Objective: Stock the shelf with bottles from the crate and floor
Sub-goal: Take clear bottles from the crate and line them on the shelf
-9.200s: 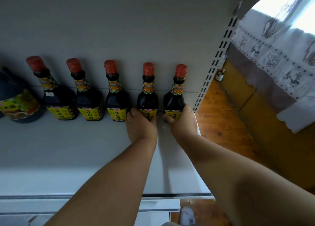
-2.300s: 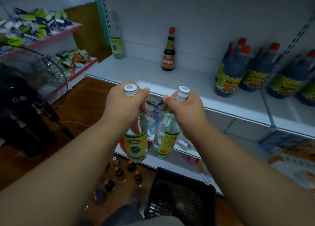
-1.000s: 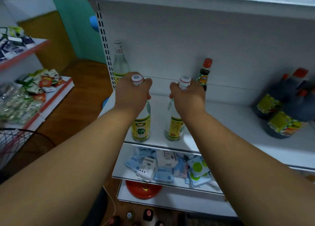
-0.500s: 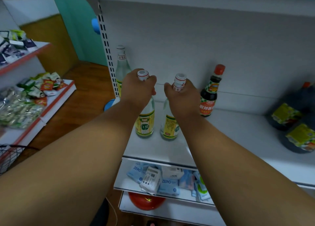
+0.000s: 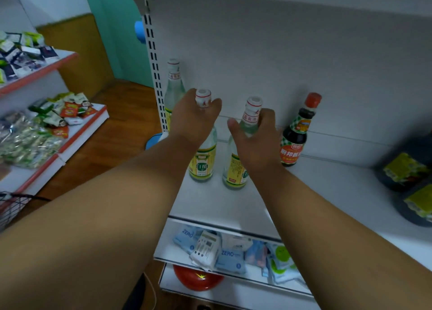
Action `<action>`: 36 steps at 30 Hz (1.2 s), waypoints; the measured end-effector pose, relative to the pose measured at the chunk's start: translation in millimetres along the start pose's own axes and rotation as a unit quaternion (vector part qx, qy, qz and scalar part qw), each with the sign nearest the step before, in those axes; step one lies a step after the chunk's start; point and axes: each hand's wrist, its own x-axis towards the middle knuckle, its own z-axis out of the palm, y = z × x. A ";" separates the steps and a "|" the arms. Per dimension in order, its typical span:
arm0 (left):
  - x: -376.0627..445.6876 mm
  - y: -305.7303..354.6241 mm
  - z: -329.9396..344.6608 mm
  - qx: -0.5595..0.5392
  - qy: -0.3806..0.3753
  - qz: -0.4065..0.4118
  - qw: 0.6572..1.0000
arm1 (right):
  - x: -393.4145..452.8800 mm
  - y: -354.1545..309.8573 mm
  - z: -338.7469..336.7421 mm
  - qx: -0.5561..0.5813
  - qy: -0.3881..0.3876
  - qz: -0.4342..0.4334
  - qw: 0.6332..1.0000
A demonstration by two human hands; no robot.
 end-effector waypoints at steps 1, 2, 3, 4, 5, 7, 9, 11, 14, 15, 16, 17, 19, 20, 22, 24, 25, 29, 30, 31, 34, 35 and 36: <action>-11.2 -9.0 -0.4 -0.008 0.009 0.002 1.000 | -8.7 10.4 -1.5 0.008 0.003 0.002 1.000; -26.1 -22.1 0.5 -0.014 0.029 0.006 0.999 | -18.5 23.2 -2.5 0.005 -0.001 0.016 1.000; -43.1 -39.6 3.9 -0.008 0.055 0.010 0.998 | -29.5 34.8 -3.6 -0.001 -0.015 0.038 0.999; -61.2 -58.5 9.4 0.007 0.079 0.003 0.997 | -39.5 46.1 -4.4 -0.005 -0.036 0.065 0.997; -77.9 -75.4 15.9 0.027 0.093 -0.025 0.995 | -47.2 55.7 -4.4 -0.010 -0.059 0.086 0.995; -98.3 -99.4 31.3 0.060 0.103 -0.099 0.988 | -54.5 73.1 -1.4 -0.039 -0.080 0.103 0.991; -99.8 -108.7 41.9 0.080 0.112 -0.107 0.985 | -53.0 84.9 2.6 -0.068 -0.073 0.101 0.990; -87.2 -109.6 46.2 0.086 0.120 -0.101 0.984 | -45.3 93.3 9.3 -0.088 -0.060 0.092 0.990; -67.8 -109.5 51.2 0.104 0.102 -0.095 0.985 | -32.8 98.7 18.7 -0.103 -0.031 0.073 0.992; -60.2 -110.5 54.9 0.108 0.093 -0.094 0.985 | -27.5 99.3 21.1 -0.111 -0.022 0.067 0.991; -51.5 -111.8 59.3 0.111 0.088 -0.093 0.986 | -21.5 101.2 23.6 -0.117 -0.014 0.064 0.991; -43.0 -113.8 63.6 0.111 0.082 -0.093 0.986 | -15.4 103.6 25.9 -0.122 -0.009 0.064 0.990; -25.8 -117.7 72.4 0.114 0.067 -0.085 0.988 | -2.5 107.0 29.5 -0.130 0.001 0.066 0.989; -18.8 -118.4 76.8 0.119 0.061 -0.080 0.988 | 4.2 109.2 30.6 -0.132 0.006 0.068 0.989; -10.3 -120.6 82.7 0.127 0.064 -0.073 0.987 | 15.6 113.4 34.2 -0.133 0.008 0.080 0.988; -5.7 -124.4 87.6 0.127 0.076 -0.070 0.987 | 23.9 118.5 38.1 -0.131 0.011 0.102 0.986; -3.7 -125.1 89.4 0.125 0.082 -0.073 0.986 | 26.3 121.8 40.2 -0.134 0.013 0.110 0.985; 8.4 -128.8 92.6 0.144 0.082 -0.073 0.983 | 29.7 132.0 50.2 -0.159 0.027 0.105 0.981; 10.1 -130.4 92.7 0.148 0.079 -0.072 0.983 | 30.3 132.7 52.5 -0.161 0.034 0.102 0.981; 10.5 -132.0 92.8 0.148 0.077 -0.069 0.984 | 30.2 132.8 54.2 -0.163 0.040 0.100 0.981; 10.2 -134.6 93.4 0.153 0.079 -0.067 0.983 | 28.7 133.8 58.6 -0.173 0.062 0.092 0.979; 10.1 -133.7 93.6 0.156 0.081 -0.070 0.982 | 27.3 133.3 59.4 -0.176 0.065 0.092 0.978; 10.4 -132.2 94.1 0.160 0.082 -0.072 0.981 | 26.5 133.3 60.2 -0.178 0.066 0.093 0.977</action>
